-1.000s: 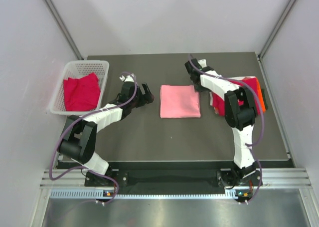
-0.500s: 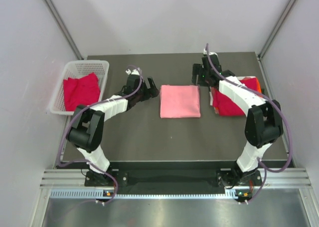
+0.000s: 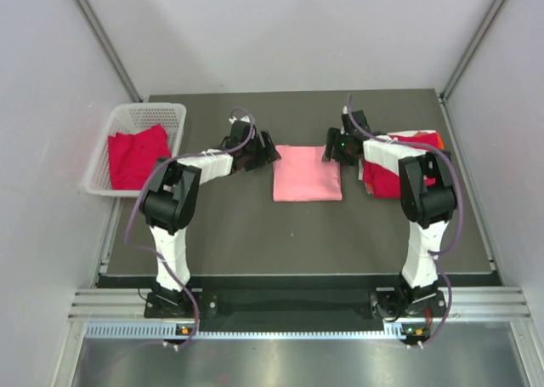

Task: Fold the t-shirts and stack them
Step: Neatly place the folded tshirt to the corner

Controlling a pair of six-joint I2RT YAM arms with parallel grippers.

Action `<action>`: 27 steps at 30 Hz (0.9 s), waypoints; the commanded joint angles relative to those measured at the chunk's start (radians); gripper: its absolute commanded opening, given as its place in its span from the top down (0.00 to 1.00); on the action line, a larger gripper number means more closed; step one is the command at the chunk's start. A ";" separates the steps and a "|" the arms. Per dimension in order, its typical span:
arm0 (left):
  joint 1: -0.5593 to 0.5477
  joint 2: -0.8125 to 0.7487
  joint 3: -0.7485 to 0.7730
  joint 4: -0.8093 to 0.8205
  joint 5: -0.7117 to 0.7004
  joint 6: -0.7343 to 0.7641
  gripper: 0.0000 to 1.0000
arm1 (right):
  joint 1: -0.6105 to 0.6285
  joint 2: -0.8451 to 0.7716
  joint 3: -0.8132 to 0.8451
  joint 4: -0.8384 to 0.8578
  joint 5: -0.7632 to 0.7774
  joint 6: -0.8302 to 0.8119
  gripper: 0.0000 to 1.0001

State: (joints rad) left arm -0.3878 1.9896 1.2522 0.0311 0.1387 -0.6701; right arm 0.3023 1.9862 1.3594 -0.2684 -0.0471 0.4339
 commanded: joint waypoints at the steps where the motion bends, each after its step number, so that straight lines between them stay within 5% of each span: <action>1: 0.000 0.032 0.064 -0.008 0.030 -0.014 0.24 | -0.017 0.014 0.012 0.075 -0.017 0.034 0.36; 9: -0.002 0.101 0.128 -0.020 0.055 -0.042 0.33 | -0.037 0.052 0.017 0.087 0.018 0.045 0.37; 17: -0.019 0.152 0.213 -0.099 0.035 -0.059 0.46 | -0.034 0.099 0.053 0.078 -0.007 0.017 0.49; 21: -0.026 0.161 0.220 -0.100 0.036 -0.063 0.58 | -0.031 0.106 0.072 0.083 -0.019 0.005 0.63; 27: -0.043 0.161 0.217 -0.082 0.030 -0.063 0.94 | -0.003 0.082 0.086 0.086 -0.043 -0.024 0.97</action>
State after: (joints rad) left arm -0.4191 2.1506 1.4460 -0.0452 0.1696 -0.7376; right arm 0.2813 2.0769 1.4212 -0.1902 -0.0750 0.4339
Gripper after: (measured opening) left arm 0.098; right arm 0.066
